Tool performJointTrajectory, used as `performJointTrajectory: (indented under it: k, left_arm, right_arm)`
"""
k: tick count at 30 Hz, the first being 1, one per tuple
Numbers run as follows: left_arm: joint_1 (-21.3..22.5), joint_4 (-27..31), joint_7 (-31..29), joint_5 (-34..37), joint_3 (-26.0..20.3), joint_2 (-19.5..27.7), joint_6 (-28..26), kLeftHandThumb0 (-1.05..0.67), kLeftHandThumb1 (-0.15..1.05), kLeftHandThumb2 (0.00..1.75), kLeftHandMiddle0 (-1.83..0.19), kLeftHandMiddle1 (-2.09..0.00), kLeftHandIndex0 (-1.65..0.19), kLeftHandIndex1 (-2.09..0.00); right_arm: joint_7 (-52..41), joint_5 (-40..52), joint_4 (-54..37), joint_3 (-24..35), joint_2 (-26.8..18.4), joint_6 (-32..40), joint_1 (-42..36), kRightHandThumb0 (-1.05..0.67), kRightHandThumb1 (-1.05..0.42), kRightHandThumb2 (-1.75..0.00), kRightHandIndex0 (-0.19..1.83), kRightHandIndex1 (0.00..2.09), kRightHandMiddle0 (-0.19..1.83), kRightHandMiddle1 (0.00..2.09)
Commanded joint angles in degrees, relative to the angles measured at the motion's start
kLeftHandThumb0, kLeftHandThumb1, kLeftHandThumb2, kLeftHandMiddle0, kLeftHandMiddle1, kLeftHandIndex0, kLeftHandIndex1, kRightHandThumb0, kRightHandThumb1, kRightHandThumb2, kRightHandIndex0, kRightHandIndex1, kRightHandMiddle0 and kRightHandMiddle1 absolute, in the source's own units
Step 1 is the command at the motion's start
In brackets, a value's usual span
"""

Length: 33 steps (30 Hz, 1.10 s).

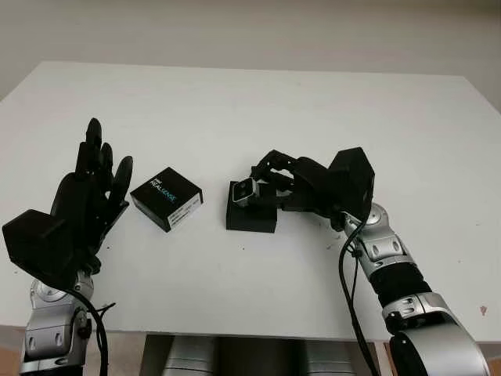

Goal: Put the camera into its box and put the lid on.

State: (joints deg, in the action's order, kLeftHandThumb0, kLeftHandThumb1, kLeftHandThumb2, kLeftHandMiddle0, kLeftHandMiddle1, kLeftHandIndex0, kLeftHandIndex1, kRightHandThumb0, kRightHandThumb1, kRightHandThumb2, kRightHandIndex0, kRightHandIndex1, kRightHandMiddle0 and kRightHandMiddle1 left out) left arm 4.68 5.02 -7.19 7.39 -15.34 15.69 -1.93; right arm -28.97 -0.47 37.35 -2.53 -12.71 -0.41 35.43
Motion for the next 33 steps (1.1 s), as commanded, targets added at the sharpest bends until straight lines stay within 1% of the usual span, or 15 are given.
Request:
performJointTrajectory:
  k: [1, 11, 20, 29, 33]
  left_arm:
    - [0.1, 0.7, -0.3, 0.4, -0.5, 0.4, 0.4, -0.67, 1.05, 0.43, 0.13, -0.05, 0.14, -0.05]
    - [0.1, 0.8, 0.0, 0.0, -0.4, 0.5, 0.2, -0.69, 1.05, 0.42, 0.12, -0.05, 0.13, -0.06]
    - [0.3, 0.7, 0.3, 0.1, -0.4, 0.3, 0.2, -0.69, 1.05, 0.42, 0.12, -0.05, 0.13, -0.06]
    - [0.0, 0.7, 0.3, -0.2, -0.3, 0.4, 0.5, -0.69, 1.05, 0.42, 0.13, -0.05, 0.14, -0.05]
    - [-0.1, 1.0, 0.3, -0.3, -0.3, 0.4, 0.2, -0.69, 1.05, 0.42, 0.13, -0.06, 0.13, -0.06]
  right_arm:
    - [0.2, -0.5, 0.4, -0.1, -1.6, -0.1, -1.4, -0.39, -0.96, -0.06, 0.19, 0.06, 0.30, 1.95]
    - [-0.5, -0.8, 0.3, -0.4, -1.9, 0.6, -1.3, -0.38, -0.97, -0.06, 0.19, 0.06, 0.31, 1.94]
    - [-1.7, -1.4, 0.0, -1.1, -2.7, 0.7, -1.3, -0.40, -0.95, -0.05, 0.20, 0.06, 0.35, 1.88]
    - [-1.6, -1.7, -0.6, -1.6, -2.9, 1.3, -1.9, -0.41, -0.94, -0.05, 0.21, 0.06, 0.39, 1.90]
    - [-1.9, -3.2, -0.9, -3.0, -3.3, 0.3, -2.2, -0.42, -0.94, -0.05, 0.21, 0.06, 0.37, 1.82]
